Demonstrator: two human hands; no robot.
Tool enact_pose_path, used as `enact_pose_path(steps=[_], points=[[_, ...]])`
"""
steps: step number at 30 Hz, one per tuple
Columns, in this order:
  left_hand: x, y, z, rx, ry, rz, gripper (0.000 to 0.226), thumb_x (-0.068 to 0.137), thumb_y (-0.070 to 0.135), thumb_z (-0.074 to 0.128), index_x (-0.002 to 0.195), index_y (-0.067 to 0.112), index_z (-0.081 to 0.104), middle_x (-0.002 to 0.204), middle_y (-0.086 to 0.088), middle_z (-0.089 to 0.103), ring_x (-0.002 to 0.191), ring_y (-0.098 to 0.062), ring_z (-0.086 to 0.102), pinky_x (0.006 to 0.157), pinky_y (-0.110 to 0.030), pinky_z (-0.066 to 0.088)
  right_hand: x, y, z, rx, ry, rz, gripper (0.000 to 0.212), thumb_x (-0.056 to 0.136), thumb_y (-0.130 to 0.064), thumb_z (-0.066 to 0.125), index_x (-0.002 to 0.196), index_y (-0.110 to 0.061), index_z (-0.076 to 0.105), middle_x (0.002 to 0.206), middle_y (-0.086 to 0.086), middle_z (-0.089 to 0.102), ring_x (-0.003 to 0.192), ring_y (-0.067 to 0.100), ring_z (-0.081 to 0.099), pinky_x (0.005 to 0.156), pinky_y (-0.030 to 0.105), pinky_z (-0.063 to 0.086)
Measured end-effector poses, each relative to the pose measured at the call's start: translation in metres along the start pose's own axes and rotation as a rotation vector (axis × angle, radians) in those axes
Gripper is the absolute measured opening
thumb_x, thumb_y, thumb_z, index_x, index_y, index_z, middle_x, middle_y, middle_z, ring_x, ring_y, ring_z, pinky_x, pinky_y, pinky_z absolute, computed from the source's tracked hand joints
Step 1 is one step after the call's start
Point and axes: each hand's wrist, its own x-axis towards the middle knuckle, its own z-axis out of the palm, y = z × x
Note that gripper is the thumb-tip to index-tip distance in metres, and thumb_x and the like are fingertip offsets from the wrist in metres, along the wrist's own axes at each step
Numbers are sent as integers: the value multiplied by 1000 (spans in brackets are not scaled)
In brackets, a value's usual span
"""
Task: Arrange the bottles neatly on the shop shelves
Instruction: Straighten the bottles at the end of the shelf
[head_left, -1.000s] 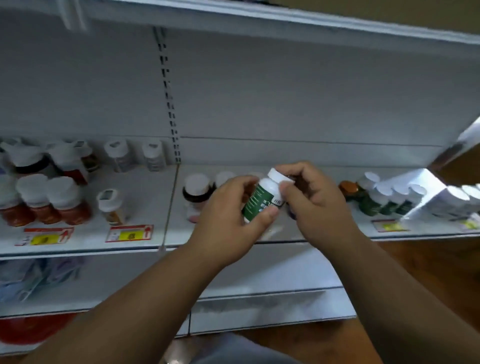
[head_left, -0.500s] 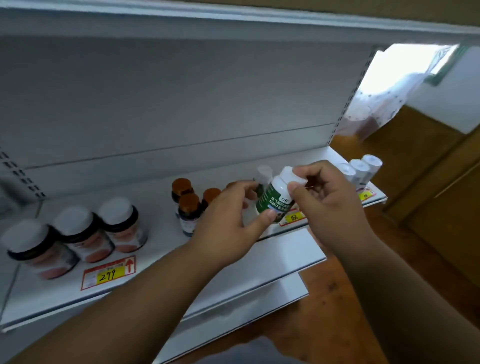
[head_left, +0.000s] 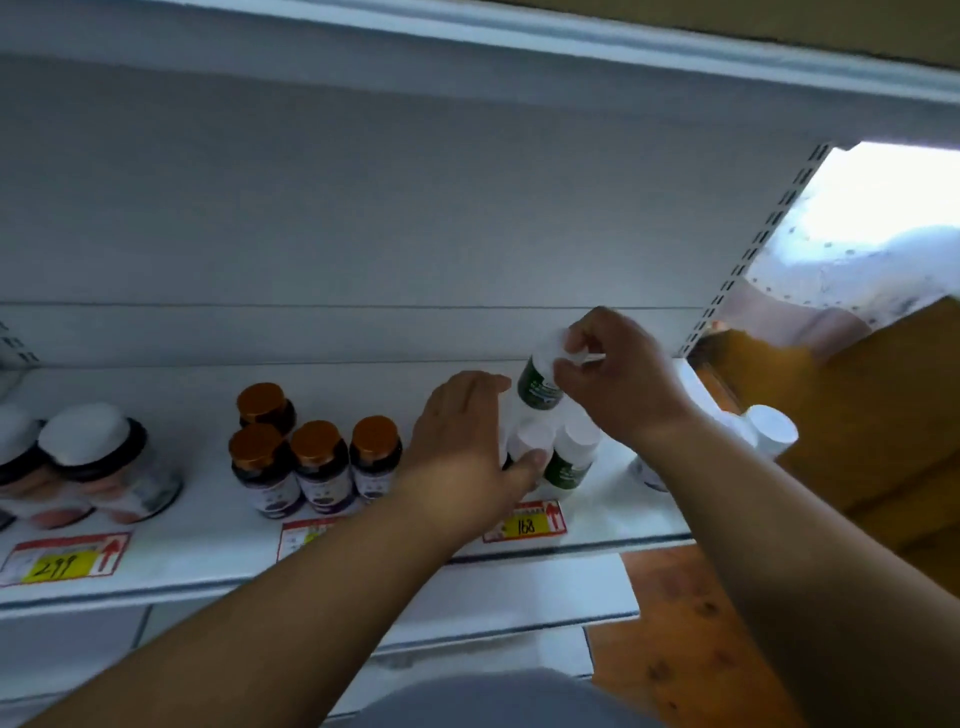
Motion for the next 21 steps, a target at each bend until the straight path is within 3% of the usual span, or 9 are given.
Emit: enact_pose_path(steps=[2,6,8,14,21], points=[[10,0,14,172,-52,-125,95,80,68,58,151,25,12,159,2,12,145,-18,9,116,-34,15,14,17,14,-16,-113,-93,18,78,-23,70,84,-22,53,92,-6,56,84,16,55,64,23,42],[24,-4,33,363,-116,-255,113,72,87,41,153,24,-5,162,-2,-12,148,-25,-15,119,-43,0,28,36,40,-50,-335,-179,17,77,-24,69,85,-23,53,92,-3,55,82,16,55,65,26,45],[26,-3,37,354,-163,-266,116,71,86,44,154,22,-5,162,-3,-11,148,-26,-13,119,-44,3,31,39,47,-58,-408,-204,17,78,-26,68,85,-24,54,93,-3,56,83,18,56,69,31,47],[25,-4,38,285,-140,-219,108,73,77,55,153,20,9,159,-1,10,143,-24,19,114,-38,24,28,47,51,-17,-455,-251,13,85,-26,61,92,-27,50,97,-5,56,85,16,53,68,28,39],[20,-6,40,297,-119,-179,101,78,72,55,153,22,10,159,2,10,143,-23,18,114,-37,23,24,41,57,-13,-394,-227,9,93,-28,48,91,-20,51,87,-4,53,75,14,50,56,24,32]])
